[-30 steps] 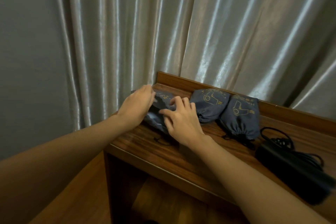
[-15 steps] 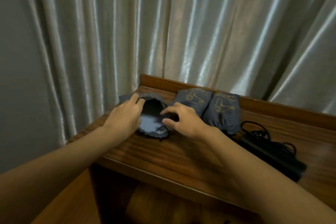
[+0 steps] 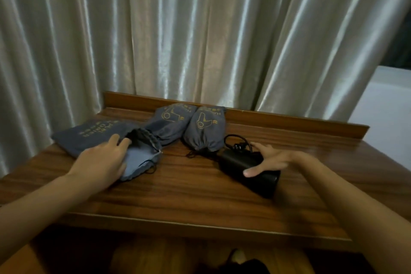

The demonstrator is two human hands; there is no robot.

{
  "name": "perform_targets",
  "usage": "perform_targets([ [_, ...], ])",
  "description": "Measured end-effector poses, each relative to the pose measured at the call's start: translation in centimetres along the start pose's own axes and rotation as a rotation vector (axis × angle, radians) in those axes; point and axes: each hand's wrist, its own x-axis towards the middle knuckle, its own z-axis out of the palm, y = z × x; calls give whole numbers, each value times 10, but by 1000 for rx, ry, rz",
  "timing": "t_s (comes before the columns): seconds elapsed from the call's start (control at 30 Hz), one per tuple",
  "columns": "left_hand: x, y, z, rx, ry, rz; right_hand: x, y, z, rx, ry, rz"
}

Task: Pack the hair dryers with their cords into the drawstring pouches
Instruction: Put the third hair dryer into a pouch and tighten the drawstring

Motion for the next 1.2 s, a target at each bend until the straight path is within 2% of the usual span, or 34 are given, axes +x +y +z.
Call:
perform_targets([
  [0.23, -3, -5, 1, 1, -51, -3, -1, 6, 24, 34, 214, -90],
  [0.5, -4, -8, -5, -18, -89, -8, -35, -8, 52, 236, 452, -343],
  [0.63, -3, -13, -12, -143, -83, -19, -53, -54, 56, 231, 388, -537],
  [0.8, -2, -30, -15, -369, -130, -20, -48, -130, 76, 74, 266, -751],
  [0.93, -2, -41, -18, -459, -133, -11, -33, -168, 81, -45, 209, -775],
  [1.07, 0, -48, -24, -422, -160, -15, -21, -188, 84, -146, 198, -786],
  [1.2, -10, -47, -37, -380, -177, 76, -16, -206, 73, -96, 216, -687],
])
